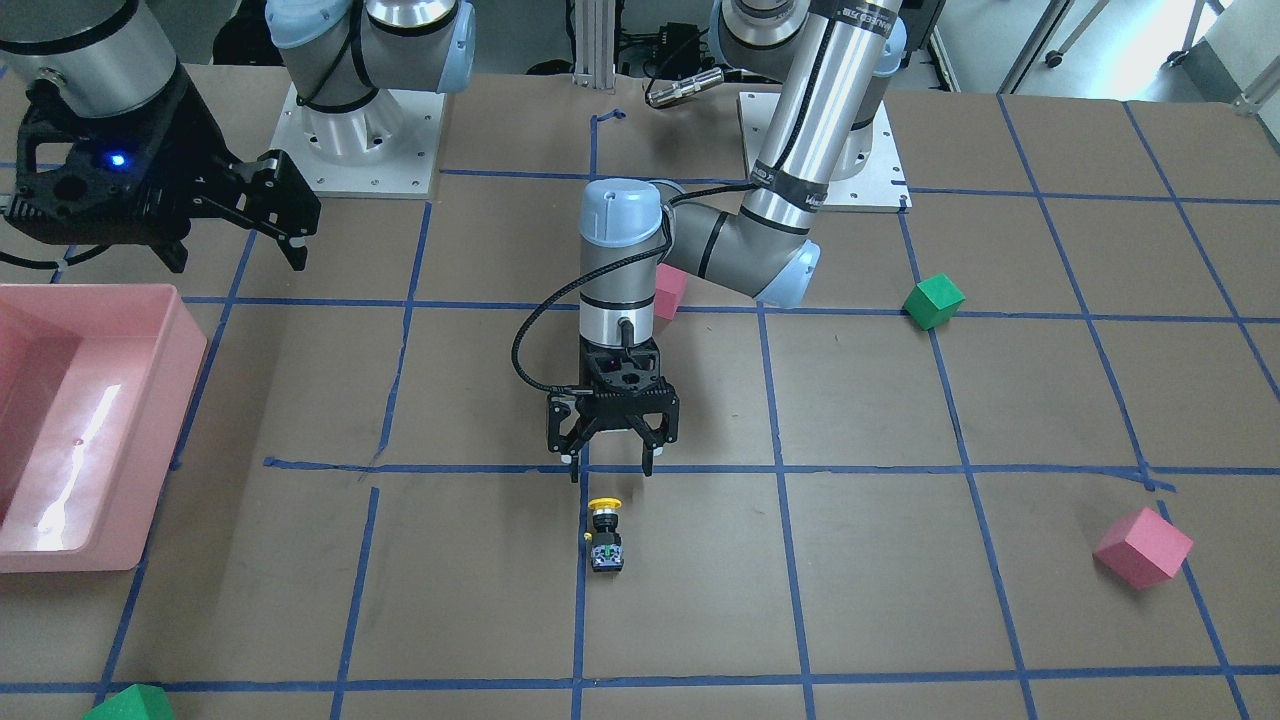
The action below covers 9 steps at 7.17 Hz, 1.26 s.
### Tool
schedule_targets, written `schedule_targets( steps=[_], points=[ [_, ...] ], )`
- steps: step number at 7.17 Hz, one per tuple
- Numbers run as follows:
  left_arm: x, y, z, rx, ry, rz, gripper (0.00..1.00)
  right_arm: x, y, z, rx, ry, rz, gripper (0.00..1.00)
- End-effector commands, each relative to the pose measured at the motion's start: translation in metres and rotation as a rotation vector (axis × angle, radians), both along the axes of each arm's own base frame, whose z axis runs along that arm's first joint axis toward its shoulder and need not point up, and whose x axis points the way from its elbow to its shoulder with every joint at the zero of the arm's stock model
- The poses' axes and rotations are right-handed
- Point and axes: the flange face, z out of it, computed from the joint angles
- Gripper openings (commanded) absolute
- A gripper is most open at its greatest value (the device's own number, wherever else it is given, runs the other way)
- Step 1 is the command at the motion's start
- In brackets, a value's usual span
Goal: Align button upright
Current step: 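Move the left gripper over the lying button and lower onto it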
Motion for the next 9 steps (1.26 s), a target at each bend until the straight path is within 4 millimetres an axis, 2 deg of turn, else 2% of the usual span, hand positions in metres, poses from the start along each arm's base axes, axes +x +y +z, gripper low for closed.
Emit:
schedule_targets(
  steps=[1,3,4,5,8,9],
  points=[
    [-0.004,-0.009,-0.017,0.005,-0.006,0.001,0.88,-0.001,-0.001,-0.002,0.001,0.002,0.001,1.00],
    [-0.006,-0.013,-0.021,-0.004,0.000,0.000,0.87,-0.001,-0.001,-0.002,0.001,0.003,-0.002,1.00],
    [-0.011,-0.023,-0.019,-0.020,0.007,0.000,0.86,-0.002,-0.002,-0.001,-0.001,0.003,-0.003,1.00],
    [-0.011,-0.024,-0.027,-0.007,0.001,0.000,0.85,-0.002,-0.002,-0.001,-0.002,0.005,-0.003,1.00],
    [-0.011,-0.024,-0.029,-0.006,-0.003,0.000,0.85,-0.003,-0.002,-0.001,-0.005,0.005,-0.005,1.00],
    [-0.011,-0.024,-0.029,-0.006,-0.003,0.000,0.78,-0.003,-0.002,-0.001,-0.005,0.005,-0.006,1.00]
  ],
)
